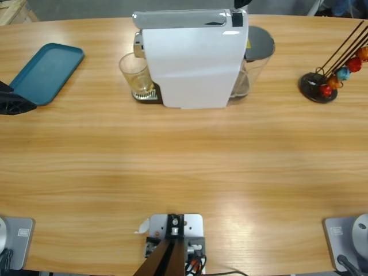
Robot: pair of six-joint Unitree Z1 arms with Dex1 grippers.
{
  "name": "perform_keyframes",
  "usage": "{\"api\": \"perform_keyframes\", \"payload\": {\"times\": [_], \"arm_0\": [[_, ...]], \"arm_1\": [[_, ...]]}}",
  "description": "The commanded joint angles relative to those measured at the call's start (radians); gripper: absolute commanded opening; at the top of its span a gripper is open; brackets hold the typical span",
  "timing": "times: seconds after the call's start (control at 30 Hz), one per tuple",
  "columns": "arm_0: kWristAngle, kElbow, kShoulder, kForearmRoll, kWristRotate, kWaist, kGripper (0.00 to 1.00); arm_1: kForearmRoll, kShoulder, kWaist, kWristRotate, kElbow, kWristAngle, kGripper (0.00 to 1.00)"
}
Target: Pour coffee
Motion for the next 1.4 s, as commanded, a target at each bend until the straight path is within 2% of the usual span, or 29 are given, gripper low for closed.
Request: {"api": "perform_keyframes", "payload": {"times": [0.03, 1.4], "arm_0": [[-0.007, 0.023, 0.014, -0.005, -0.013, -0.009, 0.95], [-0.007, 0.022, 0.015, -0.007, -0.013, -0.011, 0.95]], "arm_1": [[-0.013, 0.053, 0.005, 0.007, 0.031, 0.0, 0.0], [-0.071, 0.026, -0.023, 0.008, 0.138, 0.001, 0.0]]}}
